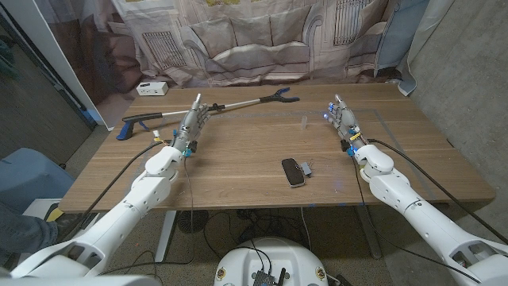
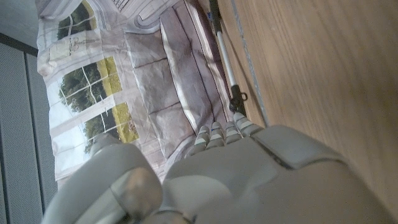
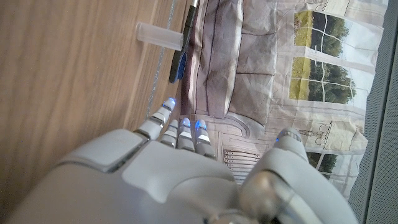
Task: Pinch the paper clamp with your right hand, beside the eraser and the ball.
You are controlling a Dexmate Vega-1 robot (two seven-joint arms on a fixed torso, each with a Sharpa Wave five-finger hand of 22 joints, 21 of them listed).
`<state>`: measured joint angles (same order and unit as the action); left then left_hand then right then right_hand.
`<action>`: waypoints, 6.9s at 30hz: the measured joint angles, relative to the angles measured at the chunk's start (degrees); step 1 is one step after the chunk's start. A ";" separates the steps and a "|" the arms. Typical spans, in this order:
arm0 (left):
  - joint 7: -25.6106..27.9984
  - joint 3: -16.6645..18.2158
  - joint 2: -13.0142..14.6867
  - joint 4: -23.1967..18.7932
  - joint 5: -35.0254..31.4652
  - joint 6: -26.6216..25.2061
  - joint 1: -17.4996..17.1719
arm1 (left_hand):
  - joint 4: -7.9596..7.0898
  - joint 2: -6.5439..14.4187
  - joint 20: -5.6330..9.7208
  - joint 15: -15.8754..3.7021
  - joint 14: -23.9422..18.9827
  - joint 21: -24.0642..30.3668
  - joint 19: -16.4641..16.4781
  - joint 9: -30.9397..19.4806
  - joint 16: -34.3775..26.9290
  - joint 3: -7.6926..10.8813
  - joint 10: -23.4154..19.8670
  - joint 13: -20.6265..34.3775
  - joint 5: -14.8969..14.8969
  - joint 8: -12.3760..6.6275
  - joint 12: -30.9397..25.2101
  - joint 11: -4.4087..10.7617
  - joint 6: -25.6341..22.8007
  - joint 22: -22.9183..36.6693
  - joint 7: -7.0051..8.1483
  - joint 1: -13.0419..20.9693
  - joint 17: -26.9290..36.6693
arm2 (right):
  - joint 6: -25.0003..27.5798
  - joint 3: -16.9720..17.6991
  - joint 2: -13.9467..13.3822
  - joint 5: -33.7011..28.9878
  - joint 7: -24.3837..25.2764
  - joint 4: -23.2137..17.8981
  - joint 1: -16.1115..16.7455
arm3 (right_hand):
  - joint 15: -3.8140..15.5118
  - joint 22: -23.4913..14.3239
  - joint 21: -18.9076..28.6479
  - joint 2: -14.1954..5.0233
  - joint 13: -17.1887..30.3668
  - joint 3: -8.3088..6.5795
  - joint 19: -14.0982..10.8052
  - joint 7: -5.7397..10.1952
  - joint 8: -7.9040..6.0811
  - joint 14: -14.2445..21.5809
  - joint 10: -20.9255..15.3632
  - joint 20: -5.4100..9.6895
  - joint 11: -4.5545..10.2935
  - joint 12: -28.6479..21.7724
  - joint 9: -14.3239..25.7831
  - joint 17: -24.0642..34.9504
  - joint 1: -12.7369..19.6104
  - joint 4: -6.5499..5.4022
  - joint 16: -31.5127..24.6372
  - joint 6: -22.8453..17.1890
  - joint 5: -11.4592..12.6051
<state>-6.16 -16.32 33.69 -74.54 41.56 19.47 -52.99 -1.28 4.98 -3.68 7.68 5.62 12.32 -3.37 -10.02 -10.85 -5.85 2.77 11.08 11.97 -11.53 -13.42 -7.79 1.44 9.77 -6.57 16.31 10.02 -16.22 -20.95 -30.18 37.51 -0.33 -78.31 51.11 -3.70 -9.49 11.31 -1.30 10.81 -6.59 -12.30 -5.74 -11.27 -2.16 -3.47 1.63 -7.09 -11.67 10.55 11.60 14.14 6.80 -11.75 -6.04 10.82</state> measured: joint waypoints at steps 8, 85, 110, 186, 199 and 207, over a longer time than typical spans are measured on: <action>-4.35 4.77 4.86 -1.78 3.86 1.64 -6.63 | 0.80 1.15 -0.20 0.57 -2.30 0.00 0.33 0.00 -0.62 0.81 -1.98 0.00 0.00 -0.43 -0.50 -0.17 -2.15 0.03 -0.21 1.74 0.00 | -0.91 0.38 -0.72 -0.09 0.66 -3.37 2.70 | -0.08 0.00 0.00 -0.47 0.00 -0.24 -0.51 0.19 -0.57 0.54 -0.15 -0.11 0.16 0.00 0.00 -0.16 0.46 0.24 0.00 -1.41 0.00; -3.55 1.63 7.52 -8.92 -3.91 3.49 -4.08 | 3.58 1.59 -0.83 -0.93 -9.51 -0.01 5.32 0.02 -1.05 3.11 -9.33 -0.02 -0.97 -0.66 -1.64 0.73 -10.05 0.22 -1.00 5.95 -0.02 | -8.82 10.00 -6.83 -12.44 13.96 -27.84 28.38 | 0.62 0.03 0.00 -1.50 -0.03 -1.34 -2.86 0.63 -0.62 3.52 -3.80 -0.61 0.74 -0.66 -0.03 -0.14 3.61 1.34 -0.55 -3.28 0.00; -3.85 0.17 6.79 -7.97 -4.85 3.56 -2.18 | 4.30 1.66 -0.83 -0.93 -9.51 -0.35 5.32 0.03 -0.66 3.36 -9.63 -0.02 -1.17 -0.66 -1.38 1.04 -10.54 0.22 -1.07 6.63 -0.02 | -8.82 12.12 -5.33 -20.16 18.45 -32.13 34.51 | 0.78 0.03 0.01 -1.65 -0.03 -2.27 -3.99 0.94 -0.62 4.58 -4.74 -0.31 0.86 -0.66 -0.03 -0.14 6.18 2.27 -0.55 -3.58 0.00; -5.43 1.45 8.49 -12.20 -4.56 6.64 -6.10 | 4.92 1.96 -0.83 -1.24 -9.81 -0.78 5.32 -0.27 -0.32 3.99 -10.26 -0.03 -1.39 0.11 -0.94 0.84 -11.48 0.22 -1.41 6.92 -0.03 | 27.67 2.83 -0.17 -76.17 42.76 -49.84 43.22 | 0.07 0.04 1.33 4.58 1.06 -4.00 -16.02 0.65 -2.17 15.83 -16.82 -3.73 1.71 -2.93 0.52 -0.26 20.00 2.25 -2.22 -11.34 0.00; -5.36 0.97 8.16 -11.90 -4.56 6.67 -6.06 | 4.92 1.96 -1.03 -1.24 -9.81 -0.78 5.11 -0.26 -0.16 3.99 -10.26 -0.03 -1.39 0.10 -0.54 0.84 -11.48 0.22 -1.41 6.92 -0.03 | 39.22 -2.38 -1.12 -81.25 40.60 -52.20 41.22 | 0.96 -0.27 1.42 5.91 1.05 -2.78 -21.29 -0.43 -3.58 21.50 -22.99 -3.82 1.26 -4.02 0.63 0.21 18.67 0.79 -3.72 -17.72 0.44; -5.55 0.81 8.16 -11.66 -4.56 6.57 -5.81 | 4.92 1.96 -1.03 -1.24 -9.81 -0.78 5.11 -0.26 -0.16 3.99 -10.25 -0.03 -1.39 0.10 -0.51 0.84 -11.48 0.22 -1.41 6.92 -0.03 | 45.57 -6.94 -1.39 -83.82 38.44 -53.46 38.77 | 1.35 -0.26 2.05 6.20 0.90 -2.47 -24.15 -0.61 -3.78 24.48 -25.65 -3.69 1.29 -4.25 0.63 0.29 18.37 0.48 -4.43 -19.89 0.88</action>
<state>-11.72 -15.51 41.85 -86.19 37.00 26.04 -58.80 3.65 6.94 -4.71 6.44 -4.19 11.54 1.74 -10.28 -11.01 -1.86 -7.49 11.05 10.58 -11.43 -13.93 -6.95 -10.04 9.98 -7.98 23.24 9.99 29.35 -27.90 -31.58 -46.32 38.11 -131.77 89.88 -2.36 -9.75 13.36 4.90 11.71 -9.06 -36.45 -6.35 -15.05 22.32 -29.12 -2.06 -5.80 -15.92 11.18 11.89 32.52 7.27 -16.18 -25.93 11.70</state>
